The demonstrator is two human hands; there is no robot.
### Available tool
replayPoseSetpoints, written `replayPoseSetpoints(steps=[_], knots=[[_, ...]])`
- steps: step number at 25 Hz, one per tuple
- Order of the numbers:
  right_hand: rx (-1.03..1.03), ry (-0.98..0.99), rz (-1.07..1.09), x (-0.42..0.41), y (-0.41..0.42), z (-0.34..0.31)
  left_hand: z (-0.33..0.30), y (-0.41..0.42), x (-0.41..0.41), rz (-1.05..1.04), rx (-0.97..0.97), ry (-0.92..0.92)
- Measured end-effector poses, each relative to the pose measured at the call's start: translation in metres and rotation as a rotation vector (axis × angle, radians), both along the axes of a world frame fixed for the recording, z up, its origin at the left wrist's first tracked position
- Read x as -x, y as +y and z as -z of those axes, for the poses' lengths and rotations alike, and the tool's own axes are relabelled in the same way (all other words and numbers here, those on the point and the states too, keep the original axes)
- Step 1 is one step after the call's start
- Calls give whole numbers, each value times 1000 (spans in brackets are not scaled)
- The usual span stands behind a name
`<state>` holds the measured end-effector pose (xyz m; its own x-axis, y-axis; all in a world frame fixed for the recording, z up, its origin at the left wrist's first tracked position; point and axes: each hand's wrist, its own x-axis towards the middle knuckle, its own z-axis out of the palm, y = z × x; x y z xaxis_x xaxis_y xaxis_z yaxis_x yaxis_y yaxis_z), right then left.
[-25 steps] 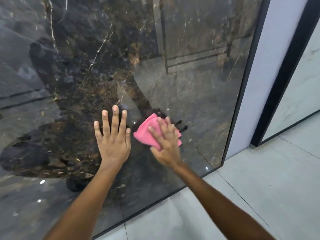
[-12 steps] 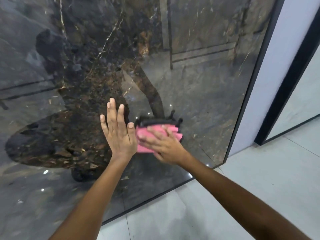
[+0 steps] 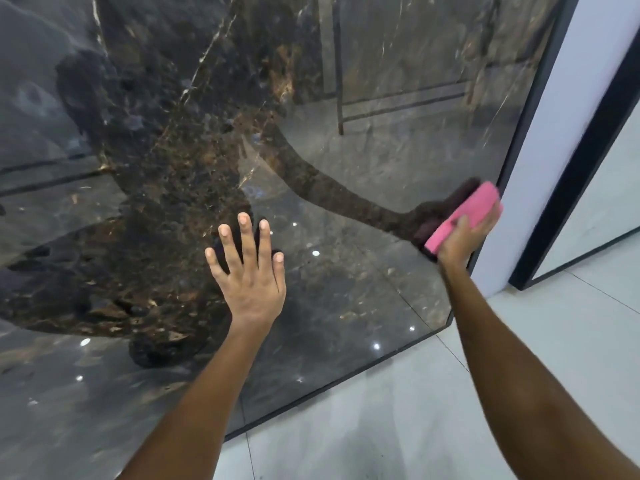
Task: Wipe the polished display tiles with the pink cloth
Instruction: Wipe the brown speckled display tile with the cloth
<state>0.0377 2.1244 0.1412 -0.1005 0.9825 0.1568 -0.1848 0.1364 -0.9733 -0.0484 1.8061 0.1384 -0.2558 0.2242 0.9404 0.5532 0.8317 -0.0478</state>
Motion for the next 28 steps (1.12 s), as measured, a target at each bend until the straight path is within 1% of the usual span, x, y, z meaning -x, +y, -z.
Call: replayPoseSetpoints(steps=[1, 2, 3, 4, 5, 6, 7, 9, 10, 11, 12, 14, 15, 16, 17, 18, 19, 20, 21, 22, 23, 24, 25, 26, 27, 28], knots=[[137, -50, -7, -1, -28, 24, -1, 0, 0, -6, -5, 0], [155, -81, -60, -3, -67, 44, 0, 1, -1, -6, -9, 4], [29, -117, -140, -4, -107, 55, 2, 1, 0, -4, -8, 15], [-176, -140, -224, -5, -136, 58, 3, 1, 1, -8, -3, 28], [-366, -167, -267, -3, -145, 49, 3, 1, 2, -17, 6, 44], [-474, -170, -256, 2, -130, 29, 2, 1, 3, -26, 13, 54], [-516, -139, -199, 7, -99, 2, 1, 0, 2, -32, 17, 54], [-549, -88, 37, 10, -28, -35, 4, 1, 2, -40, 28, 70], [-510, -73, 100, 7, 4, -37, 6, 2, 3, -47, 30, 82], [-418, -58, 106, 2, 26, -27, 7, 3, 4, -56, 24, 91], [-243, -60, 101, -3, 40, -6, 9, 3, 5, -65, 15, 100], [226, -81, 16, -11, 38, 47, 11, 5, 7, -74, 13, 122], [397, -133, -32, -13, 27, 72, 11, 5, 7, -79, 16, 125], [476, -229, -65, -15, 7, 96, 10, 5, 6, -84, 20, 122], [462, -318, -112, -17, -23, 113, 9, 5, 6, -86, 21, 118], [357, -355, -178, -20, -59, 119, 8, 5, 5, -83, 20, 114], [200, -349, -251, -23, -90, 120, 9, 4, 5, -77, 21, 114], [-5, -326, -313, -23, -105, 117, 11, 3, 5, -71, 27, 124], [-205, -292, -316, -20, -104, 98, 12, 3, 6, -68, 34, 136], [-352, -229, -256, -11, -81, 70, 12, 2, 6, -65, 36, 139], [-449, -191, -166, -2, -55, 40, 12, 2, 7, -60, 34, 139], [-501, -177, -62, 4, -26, 21, 12, 3, 8, -53, 30, 140], [-499, -163, 28, 11, 6, 16, 12, 3, 8, -53, 26, 145], [-411, -145, 77, 12, 34, 17, 13, 4, 8, -59, 23, 147], [-240, -123, 83, 11, 52, 30, 14, 4, 7, -63, 22, 144], [-27, -123, 58, 7, 52, 47, 14, 4, 6, -64, 22, 137]])
